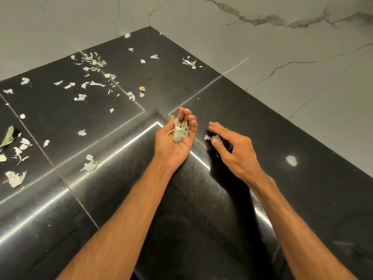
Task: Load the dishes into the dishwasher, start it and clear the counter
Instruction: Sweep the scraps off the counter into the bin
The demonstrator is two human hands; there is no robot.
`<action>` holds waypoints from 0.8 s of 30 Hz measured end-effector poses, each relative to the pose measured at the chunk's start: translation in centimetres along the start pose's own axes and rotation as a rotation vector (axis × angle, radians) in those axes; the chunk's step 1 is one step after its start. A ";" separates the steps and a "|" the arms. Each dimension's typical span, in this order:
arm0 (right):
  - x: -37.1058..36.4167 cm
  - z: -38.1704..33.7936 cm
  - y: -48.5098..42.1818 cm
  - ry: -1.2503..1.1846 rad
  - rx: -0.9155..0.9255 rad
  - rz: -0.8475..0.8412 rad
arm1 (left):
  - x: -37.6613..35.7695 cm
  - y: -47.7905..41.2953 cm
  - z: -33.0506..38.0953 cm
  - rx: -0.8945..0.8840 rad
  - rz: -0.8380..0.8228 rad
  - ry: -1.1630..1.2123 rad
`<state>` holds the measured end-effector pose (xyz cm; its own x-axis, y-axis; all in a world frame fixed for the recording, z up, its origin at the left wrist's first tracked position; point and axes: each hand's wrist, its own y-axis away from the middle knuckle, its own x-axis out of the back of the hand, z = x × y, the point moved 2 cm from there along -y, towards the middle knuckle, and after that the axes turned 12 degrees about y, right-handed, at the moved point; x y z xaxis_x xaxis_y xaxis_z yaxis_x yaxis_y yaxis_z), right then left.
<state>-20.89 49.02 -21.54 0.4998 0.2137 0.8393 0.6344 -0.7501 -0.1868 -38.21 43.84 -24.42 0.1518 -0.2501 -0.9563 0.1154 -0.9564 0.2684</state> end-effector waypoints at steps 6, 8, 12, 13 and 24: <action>-3.5 -2.0 -1.9 0.361 -0.063 -0.017 | 0.3 0.1 0.0 -0.027 -0.010 -0.005; -4.4 -2.0 -2.8 0.408 -0.155 -0.037 | 0.2 0.1 0.0 -0.035 -0.010 0.003; -3.7 -0.8 -2.9 0.395 -0.341 0.000 | 0.1 0.3 0.1 -0.036 -0.011 -0.005; -3.4 -0.4 -2.6 0.380 -0.354 0.012 | 0.2 0.3 0.2 -0.036 -0.006 -0.002; -2.4 -0.7 4.8 0.573 -0.503 -0.151 | 0.8 0.0 -0.1 -0.009 -0.008 -0.024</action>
<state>-19.50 44.47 -24.06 -0.0404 0.0824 0.9958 0.2592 -0.9616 0.0901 -38.03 43.61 -25.14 0.1276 -0.2459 -0.9609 0.1256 -0.9570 0.2615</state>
